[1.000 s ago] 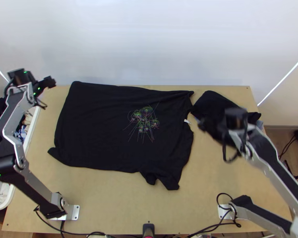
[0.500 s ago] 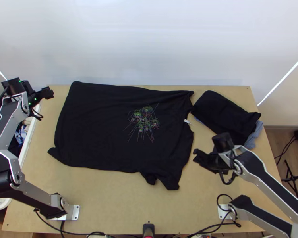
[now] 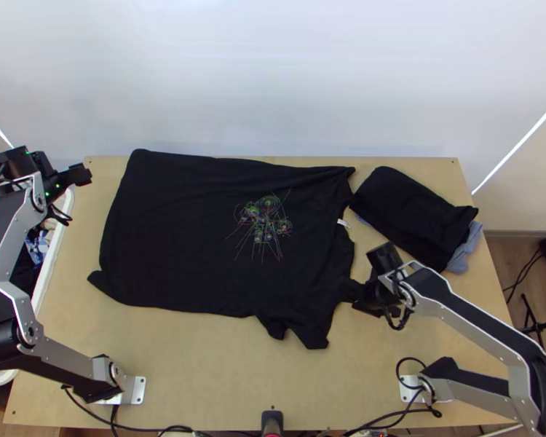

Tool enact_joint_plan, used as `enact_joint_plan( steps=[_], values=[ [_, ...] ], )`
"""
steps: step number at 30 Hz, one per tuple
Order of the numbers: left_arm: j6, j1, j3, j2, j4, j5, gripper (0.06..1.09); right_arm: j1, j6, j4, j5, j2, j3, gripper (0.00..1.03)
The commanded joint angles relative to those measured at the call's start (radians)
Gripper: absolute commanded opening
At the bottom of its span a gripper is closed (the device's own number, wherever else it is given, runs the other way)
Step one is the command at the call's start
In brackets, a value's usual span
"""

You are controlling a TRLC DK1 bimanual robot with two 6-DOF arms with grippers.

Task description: Fold the t-shirt

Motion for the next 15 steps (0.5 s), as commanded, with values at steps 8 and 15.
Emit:
enact_joint_plan(
  steps=[8,15],
  values=[
    [0.125,0.03,-0.051,-0.021,-0.03,0.0,1.04,0.06,0.01,0.165,-0.001,0.089,-0.011,0.43],
    [0.441,0.148,-0.151,-0.087,-0.2,0.173,1.04,0.105,-0.002,0.206,0.102,0.052,-0.034,0.03]
  ],
)
